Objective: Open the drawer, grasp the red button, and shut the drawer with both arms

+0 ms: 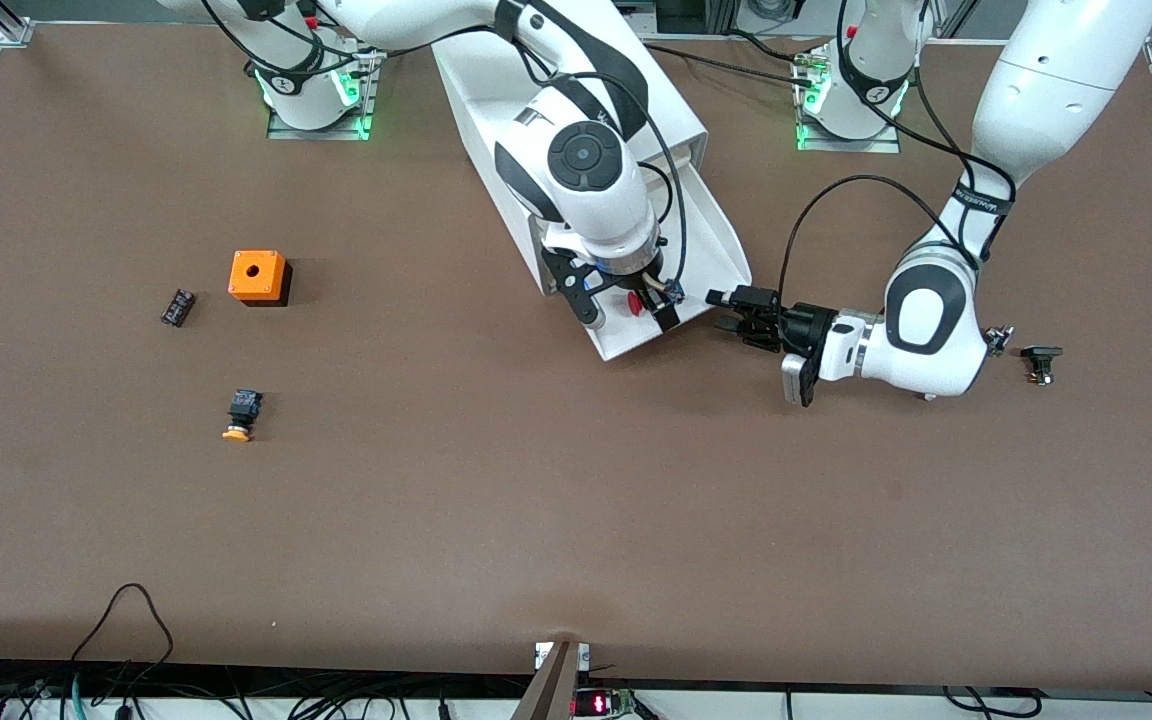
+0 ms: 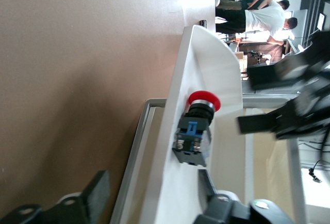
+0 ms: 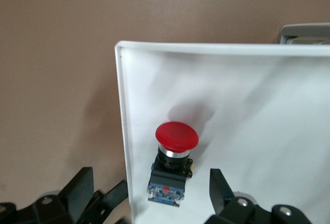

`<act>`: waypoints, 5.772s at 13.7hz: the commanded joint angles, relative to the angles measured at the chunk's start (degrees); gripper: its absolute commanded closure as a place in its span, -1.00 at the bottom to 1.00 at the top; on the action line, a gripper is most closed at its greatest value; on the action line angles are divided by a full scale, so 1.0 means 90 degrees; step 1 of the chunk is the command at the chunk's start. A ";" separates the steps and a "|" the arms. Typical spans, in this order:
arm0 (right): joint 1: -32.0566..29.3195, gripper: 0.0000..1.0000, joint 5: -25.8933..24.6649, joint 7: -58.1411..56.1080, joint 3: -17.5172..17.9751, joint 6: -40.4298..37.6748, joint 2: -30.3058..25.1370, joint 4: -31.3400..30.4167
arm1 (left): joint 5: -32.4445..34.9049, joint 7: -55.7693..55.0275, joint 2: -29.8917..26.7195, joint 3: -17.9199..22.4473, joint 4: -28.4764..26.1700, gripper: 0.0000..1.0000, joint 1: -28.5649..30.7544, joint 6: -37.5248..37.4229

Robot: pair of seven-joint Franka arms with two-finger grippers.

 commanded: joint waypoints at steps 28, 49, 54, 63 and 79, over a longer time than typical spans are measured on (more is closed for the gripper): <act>-0.1771 1.00 0.0141 -0.4873 -0.0049 -0.2788 -0.0514 0.1299 | 0.7234 -0.6744 -0.1082 -0.0101 0.3978 -0.99 -0.0811 -0.1980; -0.3893 1.00 0.0121 -1.2788 -0.1152 -0.0782 -0.1188 -0.2576 | 0.7532 -1.2742 -0.1072 -0.1058 -0.0017 -0.98 -0.1493 0.3373; -0.4000 1.00 0.0355 -1.2828 -0.1152 -0.0067 -0.1159 -0.3290 | 0.7896 -1.3487 -0.1023 -0.1106 -0.0154 -0.98 -0.1787 0.3364; -0.4166 0.77 0.0580 -1.2789 -0.1143 0.0237 -0.0798 -0.3399 | 0.7818 -1.4220 -0.1091 -0.2043 -0.0310 -0.98 -0.1895 0.2739; -0.4157 -0.99 -0.0199 -1.2682 -0.1504 -0.1216 -0.2875 -0.3418 | 0.7291 -1.4308 -0.1033 -0.2776 -0.0427 -0.99 -0.1973 0.2494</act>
